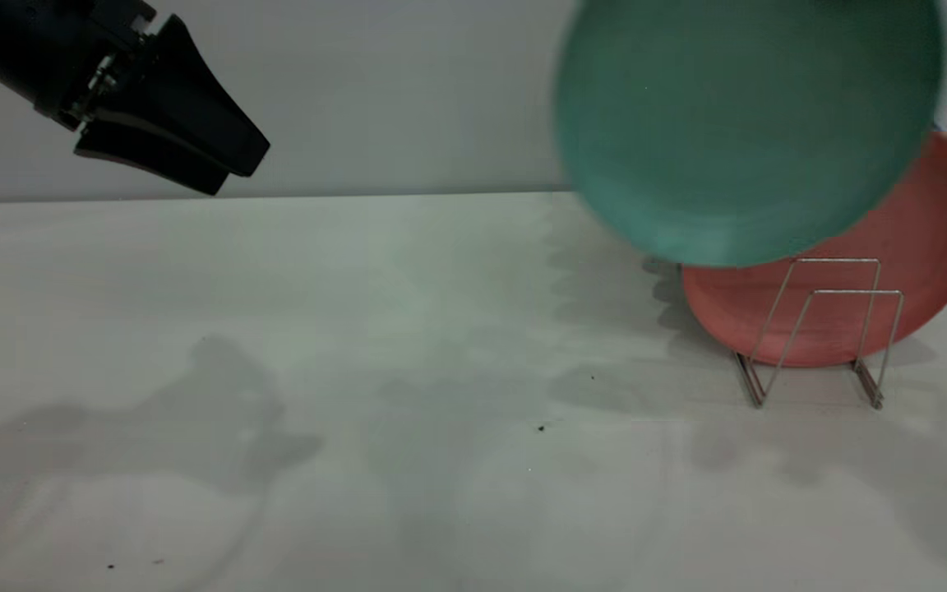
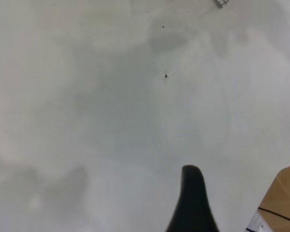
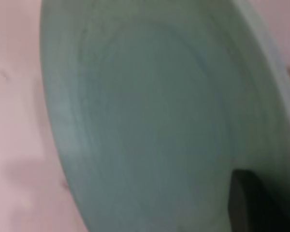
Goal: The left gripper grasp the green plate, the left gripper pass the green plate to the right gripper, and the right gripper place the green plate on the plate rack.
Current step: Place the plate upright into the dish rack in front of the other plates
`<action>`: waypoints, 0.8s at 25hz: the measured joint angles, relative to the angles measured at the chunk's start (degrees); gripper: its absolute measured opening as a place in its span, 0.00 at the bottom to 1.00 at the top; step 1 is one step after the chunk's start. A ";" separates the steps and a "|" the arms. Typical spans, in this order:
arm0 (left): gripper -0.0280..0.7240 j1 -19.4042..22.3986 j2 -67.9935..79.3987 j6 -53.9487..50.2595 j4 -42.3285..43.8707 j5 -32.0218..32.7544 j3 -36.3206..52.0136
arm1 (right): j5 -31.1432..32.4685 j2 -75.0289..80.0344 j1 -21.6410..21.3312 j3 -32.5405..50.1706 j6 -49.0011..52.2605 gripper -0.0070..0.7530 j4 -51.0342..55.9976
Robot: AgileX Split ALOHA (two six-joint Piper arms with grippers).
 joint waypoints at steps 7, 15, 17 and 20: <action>0.83 0.00 0.00 -0.44 0.00 0.00 0.00 | -3.89 0.19 -4.07 0.12 -4.42 0.09 -3.54; 0.83 0.00 0.00 -0.49 0.00 0.00 0.00 | -3.96 2.93 -5.04 0.12 -5.64 0.09 -3.48; 0.83 0.00 0.00 -0.49 0.00 0.00 0.00 | -3.96 3.91 -5.04 0.12 -5.64 0.09 -3.48; 0.83 0.00 0.00 -0.49 0.00 0.05 0.00 | -4.01 5.25 -5.04 0.12 -5.64 0.09 -3.48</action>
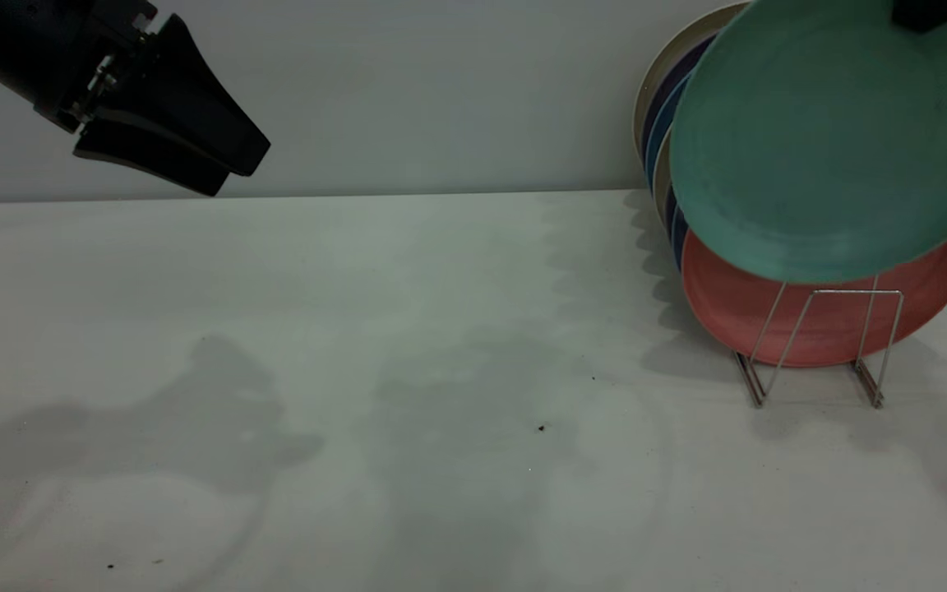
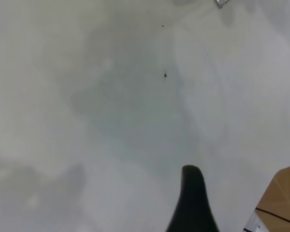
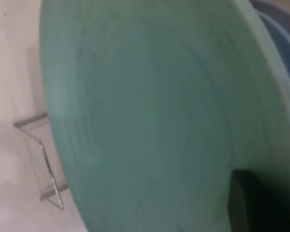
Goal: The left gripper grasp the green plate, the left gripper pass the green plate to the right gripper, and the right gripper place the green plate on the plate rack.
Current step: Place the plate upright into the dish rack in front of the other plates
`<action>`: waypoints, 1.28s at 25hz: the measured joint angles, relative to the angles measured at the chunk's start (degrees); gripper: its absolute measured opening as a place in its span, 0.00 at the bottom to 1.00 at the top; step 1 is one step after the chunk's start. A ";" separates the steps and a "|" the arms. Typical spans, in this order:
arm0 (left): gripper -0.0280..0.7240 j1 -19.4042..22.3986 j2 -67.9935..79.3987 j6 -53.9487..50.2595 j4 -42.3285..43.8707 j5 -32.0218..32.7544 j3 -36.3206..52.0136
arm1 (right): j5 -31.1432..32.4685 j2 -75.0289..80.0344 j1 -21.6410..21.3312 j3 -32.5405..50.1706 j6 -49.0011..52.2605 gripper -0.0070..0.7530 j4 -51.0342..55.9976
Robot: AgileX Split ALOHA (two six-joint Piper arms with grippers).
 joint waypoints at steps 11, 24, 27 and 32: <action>0.83 0.00 0.00 0.00 0.00 0.00 0.00 | 0.16 3.54 0.00 0.00 0.41 0.09 0.05; 0.82 0.00 0.00 0.00 0.00 0.58 0.00 | 2.68 4.00 -0.07 0.00 3.43 0.38 1.51; 0.82 0.00 -0.28 0.00 0.13 1.75 0.00 | 6.12 3.17 -0.07 0.00 5.18 0.50 1.51; 0.82 0.00 -4.07 -0.49 0.35 2.16 0.00 | 18.52 -3.24 -0.07 0.00 11.24 0.57 2.35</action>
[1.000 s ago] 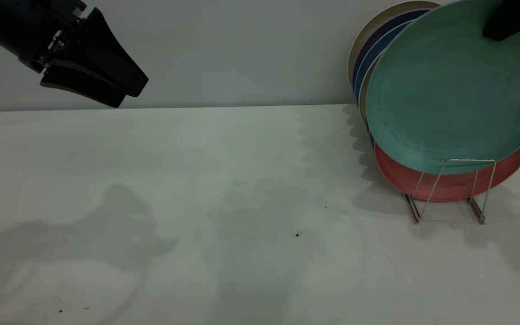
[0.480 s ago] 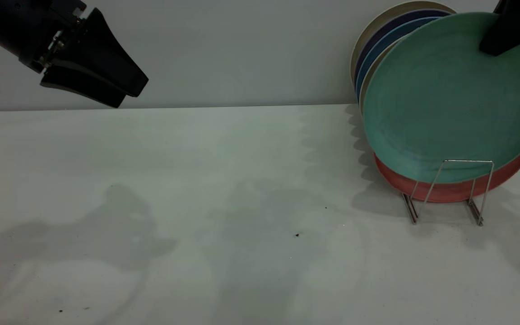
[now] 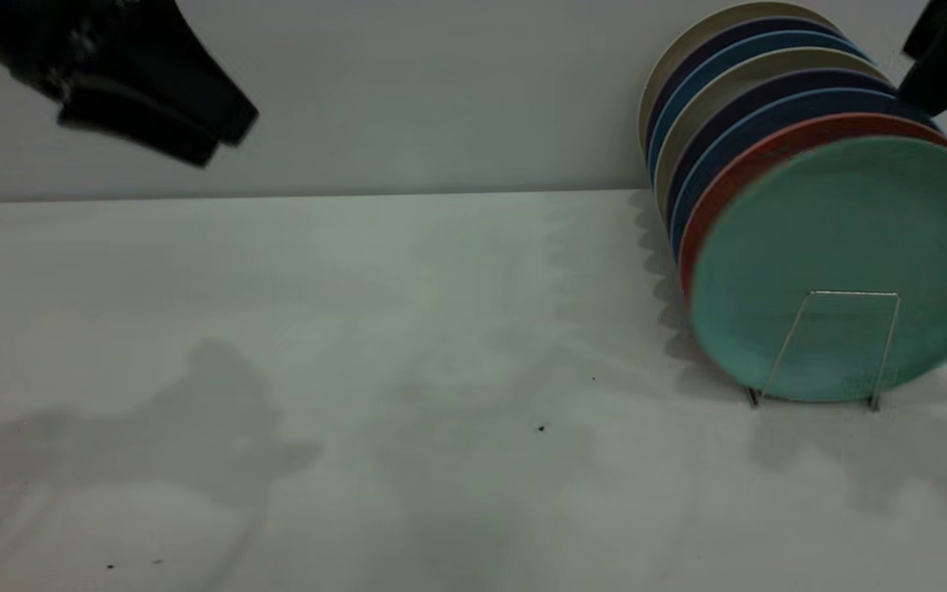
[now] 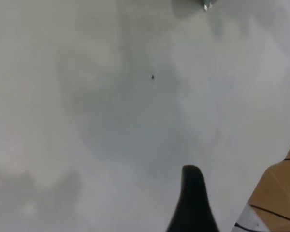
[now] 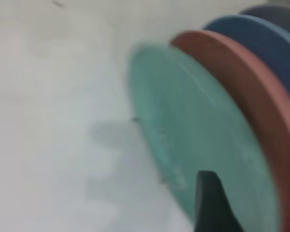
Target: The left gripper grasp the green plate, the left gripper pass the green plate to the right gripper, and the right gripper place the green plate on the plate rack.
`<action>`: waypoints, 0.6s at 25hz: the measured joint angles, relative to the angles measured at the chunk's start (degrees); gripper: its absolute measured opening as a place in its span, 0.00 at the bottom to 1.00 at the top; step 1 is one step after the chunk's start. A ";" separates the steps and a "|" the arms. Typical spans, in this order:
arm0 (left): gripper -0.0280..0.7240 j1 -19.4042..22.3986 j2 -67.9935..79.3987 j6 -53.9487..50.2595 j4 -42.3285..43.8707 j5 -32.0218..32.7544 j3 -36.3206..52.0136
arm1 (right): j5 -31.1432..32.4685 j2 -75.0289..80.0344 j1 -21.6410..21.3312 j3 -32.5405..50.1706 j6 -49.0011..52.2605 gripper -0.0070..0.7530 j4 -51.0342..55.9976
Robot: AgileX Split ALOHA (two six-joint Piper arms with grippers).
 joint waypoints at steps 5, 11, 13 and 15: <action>0.82 0.00 -9.55 -4.93 0.24 1.31 0.00 | 17.21 -9.66 0.00 0.00 18.60 0.57 1.37; 0.82 0.00 -25.54 -16.37 8.52 4.82 0.00 | 23.12 -22.64 0.00 0.00 43.69 0.55 1.03; 0.82 0.00 -31.13 -22.43 14.71 6.74 0.00 | 23.50 -27.39 0.00 0.00 48.87 0.55 -0.29; 0.82 0.00 -35.81 -28.62 21.54 9.75 0.04 | 23.58 -31.98 0.00 1.02 52.75 0.55 -1.48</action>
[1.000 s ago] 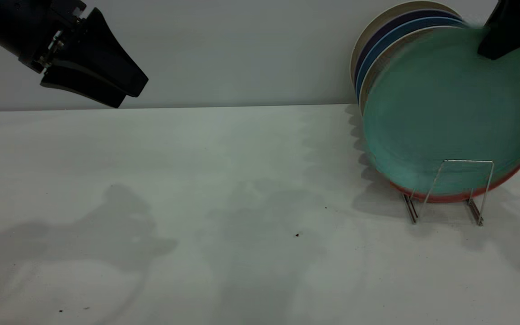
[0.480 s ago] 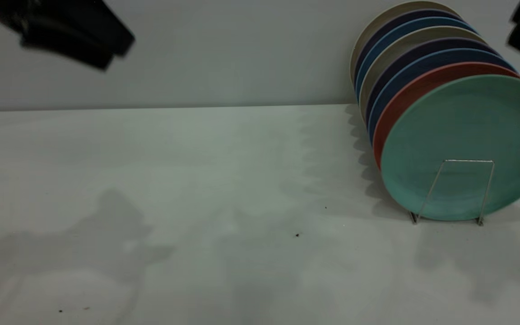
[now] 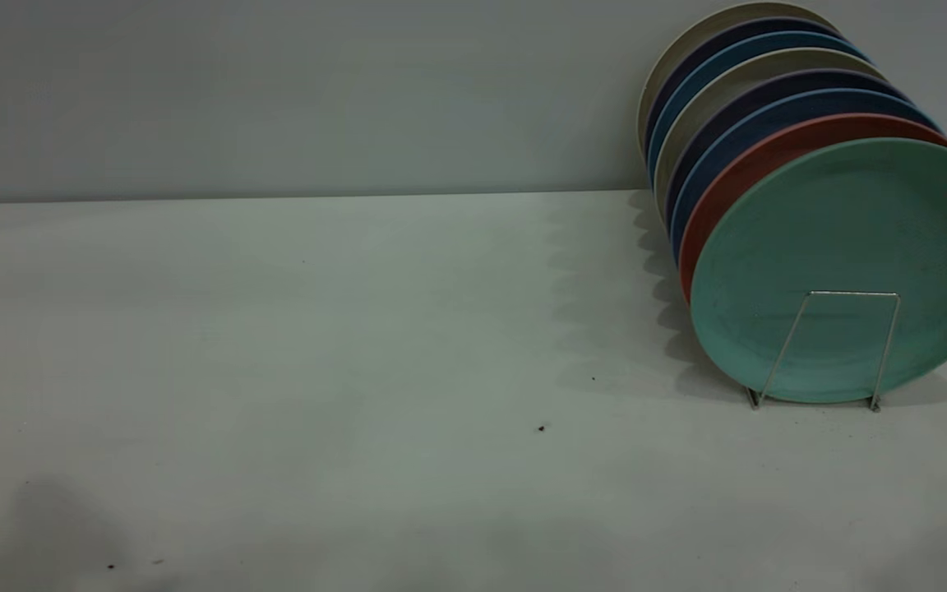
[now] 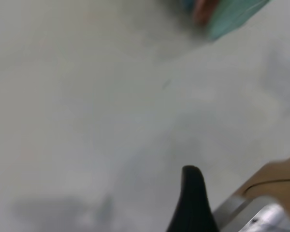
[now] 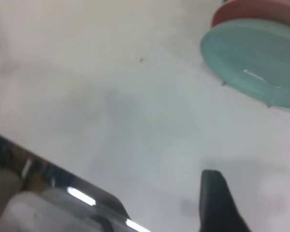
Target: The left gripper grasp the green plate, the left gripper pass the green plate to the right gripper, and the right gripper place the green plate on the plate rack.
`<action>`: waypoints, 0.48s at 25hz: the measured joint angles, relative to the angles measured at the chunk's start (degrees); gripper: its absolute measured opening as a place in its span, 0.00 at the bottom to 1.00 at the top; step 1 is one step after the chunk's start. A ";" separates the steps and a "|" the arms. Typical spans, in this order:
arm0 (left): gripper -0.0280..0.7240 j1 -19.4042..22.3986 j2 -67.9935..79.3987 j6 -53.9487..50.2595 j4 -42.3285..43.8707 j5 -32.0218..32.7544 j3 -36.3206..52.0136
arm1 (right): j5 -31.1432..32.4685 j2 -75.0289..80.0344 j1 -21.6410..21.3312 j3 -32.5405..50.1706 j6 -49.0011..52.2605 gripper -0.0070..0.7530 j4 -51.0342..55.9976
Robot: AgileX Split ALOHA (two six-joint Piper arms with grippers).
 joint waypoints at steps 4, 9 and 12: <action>0.82 0.00 -8.31 -12.53 13.38 1.95 1.71 | 0.21 -10.42 0.00 7.80 3.23 0.55 -3.04; 0.82 0.00 -17.18 -19.73 23.30 1.95 10.62 | 0.21 -22.38 0.00 23.43 6.88 0.55 -10.85; 0.82 0.00 -21.80 -21.14 25.21 1.62 18.25 | -0.02 -28.55 0.00 31.98 10.40 0.55 -16.04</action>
